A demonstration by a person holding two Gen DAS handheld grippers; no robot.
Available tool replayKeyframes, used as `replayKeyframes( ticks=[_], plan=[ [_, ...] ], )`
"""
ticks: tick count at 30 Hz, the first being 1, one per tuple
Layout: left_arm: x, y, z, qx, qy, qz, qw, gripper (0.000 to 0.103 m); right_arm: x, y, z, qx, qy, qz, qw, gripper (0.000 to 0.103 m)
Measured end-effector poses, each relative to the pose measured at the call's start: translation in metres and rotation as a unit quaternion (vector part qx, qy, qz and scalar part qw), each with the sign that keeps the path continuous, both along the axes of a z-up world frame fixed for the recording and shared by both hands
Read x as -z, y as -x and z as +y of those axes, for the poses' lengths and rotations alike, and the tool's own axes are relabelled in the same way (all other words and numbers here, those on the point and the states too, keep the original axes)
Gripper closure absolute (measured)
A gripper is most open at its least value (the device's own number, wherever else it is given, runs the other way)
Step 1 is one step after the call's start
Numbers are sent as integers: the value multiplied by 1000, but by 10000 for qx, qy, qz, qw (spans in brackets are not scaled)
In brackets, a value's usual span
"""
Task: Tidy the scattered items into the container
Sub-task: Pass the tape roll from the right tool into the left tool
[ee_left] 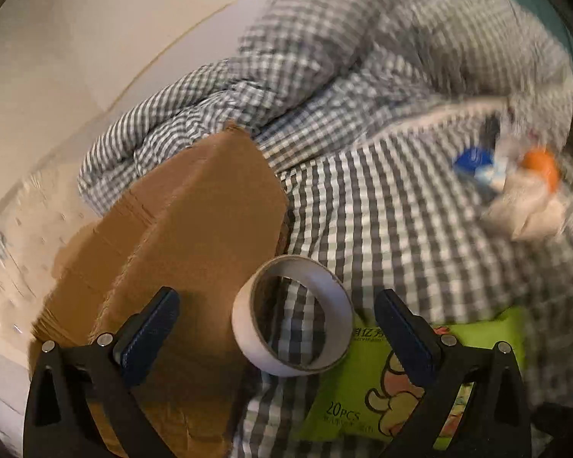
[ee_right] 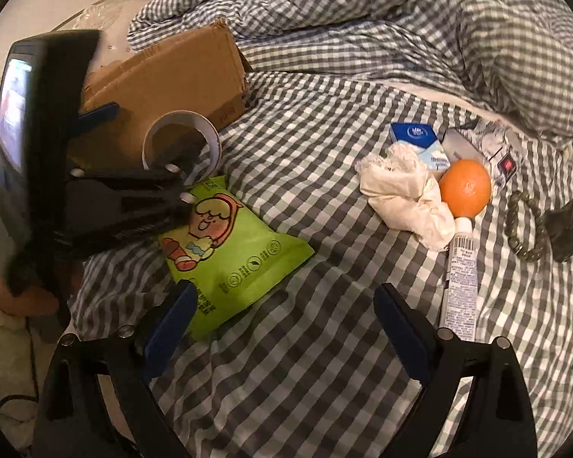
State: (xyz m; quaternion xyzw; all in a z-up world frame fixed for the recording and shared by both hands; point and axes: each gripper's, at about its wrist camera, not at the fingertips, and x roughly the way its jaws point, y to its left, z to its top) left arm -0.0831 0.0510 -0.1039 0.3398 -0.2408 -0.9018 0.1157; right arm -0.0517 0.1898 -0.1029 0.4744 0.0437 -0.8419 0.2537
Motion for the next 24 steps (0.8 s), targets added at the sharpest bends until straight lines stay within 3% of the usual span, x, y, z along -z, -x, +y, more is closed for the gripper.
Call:
replayKeyframes(
  ticks=[1, 2, 3, 5, 6, 8, 9, 10, 11, 14, 17, 24],
  plan=[
    [8, 2, 4, 6, 211, -41, 9998, 0, 2, 1, 0, 8, 11, -20, 10000, 9],
    [19, 6, 4, 68, 159, -266, 9995, 0, 3, 1, 2, 19, 41, -56, 10000, 9],
    [25, 11, 2, 65, -52, -437, 9990, 0, 4, 2, 3, 26, 65, -78, 9999, 9],
    [27, 12, -8, -69, -467, -324, 9984, 1, 3, 2, 5, 51, 122, -99, 9999, 9],
    [26, 13, -10, -75, -495, -337, 9982, 3, 1, 2, 8, 64, 170, -99, 9998, 9],
    [22, 14, -13, -173, -454, -303, 9984, 37, 0, 3, 9, 74, 202, -109, 9997, 9],
    [18, 15, -18, -306, -437, -244, 9983, 48, -1, 3, 9, 92, 180, -111, 9997, 9],
    [14, 16, -25, -386, -511, -203, 9977, 70, -1, 2, 9, 99, 160, -110, 9998, 9],
    [7, 16, -37, -467, -691, -165, 9964, 87, 0, 2, 8, 99, 143, -114, 9998, 9],
    [-6, 16, -58, -525, -1305, -312, 9896, 90, 0, 0, 5, 83, 132, -116, 9998, 9],
    [-5, 13, -53, -544, -1166, -344, 9911, 90, -2, -2, 1, 65, 179, -118, 9997, 9],
    [-21, -7, -57, -429, -1481, -192, 9879, 90, -6, -10, -1, 1, 221, -83, 9997, 9]
  ],
)
